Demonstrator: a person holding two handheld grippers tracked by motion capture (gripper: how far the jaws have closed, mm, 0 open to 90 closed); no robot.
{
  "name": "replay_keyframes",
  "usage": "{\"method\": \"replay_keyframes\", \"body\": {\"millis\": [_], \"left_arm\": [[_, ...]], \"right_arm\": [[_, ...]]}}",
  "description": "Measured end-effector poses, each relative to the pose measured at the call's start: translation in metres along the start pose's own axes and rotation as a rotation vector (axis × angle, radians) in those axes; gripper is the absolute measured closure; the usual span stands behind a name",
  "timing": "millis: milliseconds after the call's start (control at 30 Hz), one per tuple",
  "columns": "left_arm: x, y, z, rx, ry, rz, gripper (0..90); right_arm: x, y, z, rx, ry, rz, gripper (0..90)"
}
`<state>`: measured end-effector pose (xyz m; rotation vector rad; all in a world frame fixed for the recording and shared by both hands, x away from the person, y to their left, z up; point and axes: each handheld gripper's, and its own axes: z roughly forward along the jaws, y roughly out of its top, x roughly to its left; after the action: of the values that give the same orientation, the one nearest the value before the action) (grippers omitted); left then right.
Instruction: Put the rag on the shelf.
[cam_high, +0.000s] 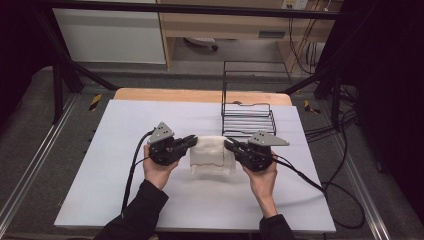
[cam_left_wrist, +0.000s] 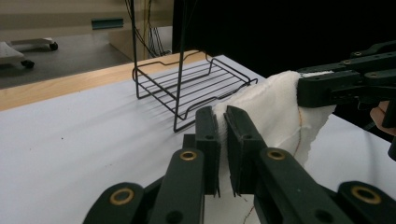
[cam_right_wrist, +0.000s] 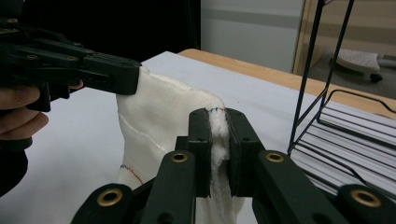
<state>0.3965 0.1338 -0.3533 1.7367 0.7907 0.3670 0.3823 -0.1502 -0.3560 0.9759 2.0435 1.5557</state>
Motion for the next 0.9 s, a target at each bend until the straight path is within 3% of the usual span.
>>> {"method": "replay_keyframes", "body": {"millis": [900], "left_arm": [[-0.015,0.031,-0.008,-0.123,0.009,0.025,83.5]], "right_arm": [[0.006,0.030,-0.023,-0.125,-0.033,-0.034,81.9]]}}
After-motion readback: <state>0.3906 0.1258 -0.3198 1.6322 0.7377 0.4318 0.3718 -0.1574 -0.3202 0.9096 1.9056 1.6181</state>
